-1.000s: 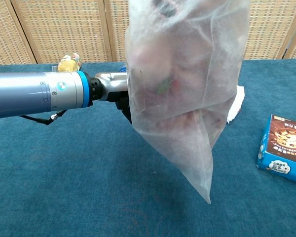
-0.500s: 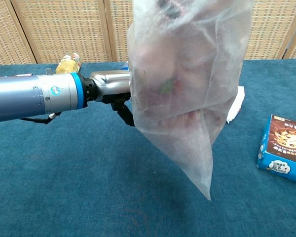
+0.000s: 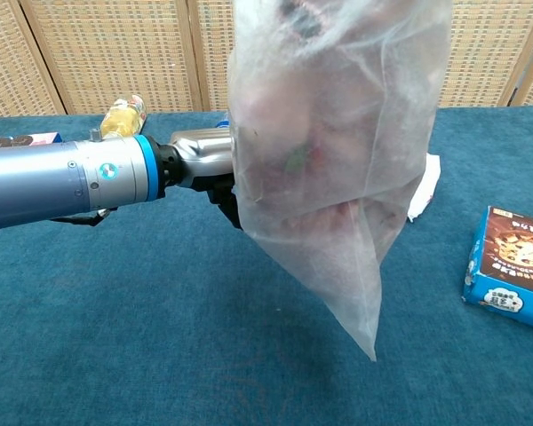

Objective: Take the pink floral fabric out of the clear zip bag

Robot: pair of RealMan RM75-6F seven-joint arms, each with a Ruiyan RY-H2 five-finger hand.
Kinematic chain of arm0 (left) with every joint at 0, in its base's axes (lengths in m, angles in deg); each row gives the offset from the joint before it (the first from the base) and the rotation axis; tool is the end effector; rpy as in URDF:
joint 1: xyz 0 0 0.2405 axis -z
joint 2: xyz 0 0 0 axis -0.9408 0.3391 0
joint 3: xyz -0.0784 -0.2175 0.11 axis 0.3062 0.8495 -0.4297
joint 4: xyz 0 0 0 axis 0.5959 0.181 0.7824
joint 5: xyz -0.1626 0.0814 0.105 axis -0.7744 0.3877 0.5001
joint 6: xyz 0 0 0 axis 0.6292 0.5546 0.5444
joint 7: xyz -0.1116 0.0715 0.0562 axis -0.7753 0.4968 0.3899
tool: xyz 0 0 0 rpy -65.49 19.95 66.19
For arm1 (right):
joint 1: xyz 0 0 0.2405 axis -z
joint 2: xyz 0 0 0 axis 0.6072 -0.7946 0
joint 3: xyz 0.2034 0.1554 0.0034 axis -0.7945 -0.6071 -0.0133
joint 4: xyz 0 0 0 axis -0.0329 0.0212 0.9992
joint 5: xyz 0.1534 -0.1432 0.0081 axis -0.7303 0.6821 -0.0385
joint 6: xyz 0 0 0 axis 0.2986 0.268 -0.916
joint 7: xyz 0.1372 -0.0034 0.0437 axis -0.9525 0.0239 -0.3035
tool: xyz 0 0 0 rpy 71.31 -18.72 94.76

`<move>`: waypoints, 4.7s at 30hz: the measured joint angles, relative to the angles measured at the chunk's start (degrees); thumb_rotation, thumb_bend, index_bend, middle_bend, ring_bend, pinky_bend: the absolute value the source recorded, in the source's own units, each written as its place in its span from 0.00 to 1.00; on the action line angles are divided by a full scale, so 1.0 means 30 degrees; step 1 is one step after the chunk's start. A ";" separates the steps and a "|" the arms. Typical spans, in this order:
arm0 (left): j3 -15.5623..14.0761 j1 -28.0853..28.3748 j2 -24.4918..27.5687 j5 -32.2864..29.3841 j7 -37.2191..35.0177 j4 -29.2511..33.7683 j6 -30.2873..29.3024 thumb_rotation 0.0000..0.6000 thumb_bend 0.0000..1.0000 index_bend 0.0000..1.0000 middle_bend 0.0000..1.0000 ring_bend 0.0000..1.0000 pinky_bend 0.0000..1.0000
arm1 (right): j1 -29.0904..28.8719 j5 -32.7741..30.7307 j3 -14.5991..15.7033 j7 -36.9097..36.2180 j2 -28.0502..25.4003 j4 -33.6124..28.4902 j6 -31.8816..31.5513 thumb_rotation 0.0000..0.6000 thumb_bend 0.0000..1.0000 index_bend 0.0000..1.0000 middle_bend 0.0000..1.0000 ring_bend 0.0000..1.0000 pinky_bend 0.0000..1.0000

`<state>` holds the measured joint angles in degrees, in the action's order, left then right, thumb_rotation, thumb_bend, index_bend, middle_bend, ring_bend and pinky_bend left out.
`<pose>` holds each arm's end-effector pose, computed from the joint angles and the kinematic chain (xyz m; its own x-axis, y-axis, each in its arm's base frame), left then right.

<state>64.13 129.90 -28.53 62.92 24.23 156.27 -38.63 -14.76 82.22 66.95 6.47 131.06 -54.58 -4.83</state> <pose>-0.0574 0.3497 -0.0630 0.5386 0.2891 0.7914 0.6072 -0.7844 -0.1267 0.0139 -0.2716 0.1627 0.2772 -0.3606 0.8906 -0.7867 -0.6173 -0.0050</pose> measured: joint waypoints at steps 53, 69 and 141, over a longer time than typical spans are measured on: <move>0.0374 -0.0255 -0.0247 -0.0427 0.0350 0.0083 -0.0499 1.00 0.50 0.70 0.00 0.00 0.00 | 0.0185 0.0132 0.0195 -0.0015 -0.0025 0.0000 0.0026 1.00 0.66 0.81 0.00 0.00 0.00; 0.0140 -0.0952 0.0633 -0.0620 -0.0342 -0.0328 -0.0869 1.00 0.51 0.78 0.00 0.00 0.00 | 0.0534 -0.0433 0.0485 0.0242 0.0036 0.0291 -0.0549 1.00 0.66 0.81 0.00 0.00 0.00; -0.0110 -1.4412 1.0582 -0.4748 -0.3036 0.2213 -1.0787 1.00 0.10 0.00 0.00 0.00 0.00 | 0.9279 0.7710 0.5370 -0.0103 0.4567 1.3656 -1.2661 1.00 0.00 0.00 0.00 0.00 0.00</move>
<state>63.80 86.67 3.22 48.68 15.13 162.91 -70.99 13.08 105.35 83.06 6.16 144.76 -13.61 -42.81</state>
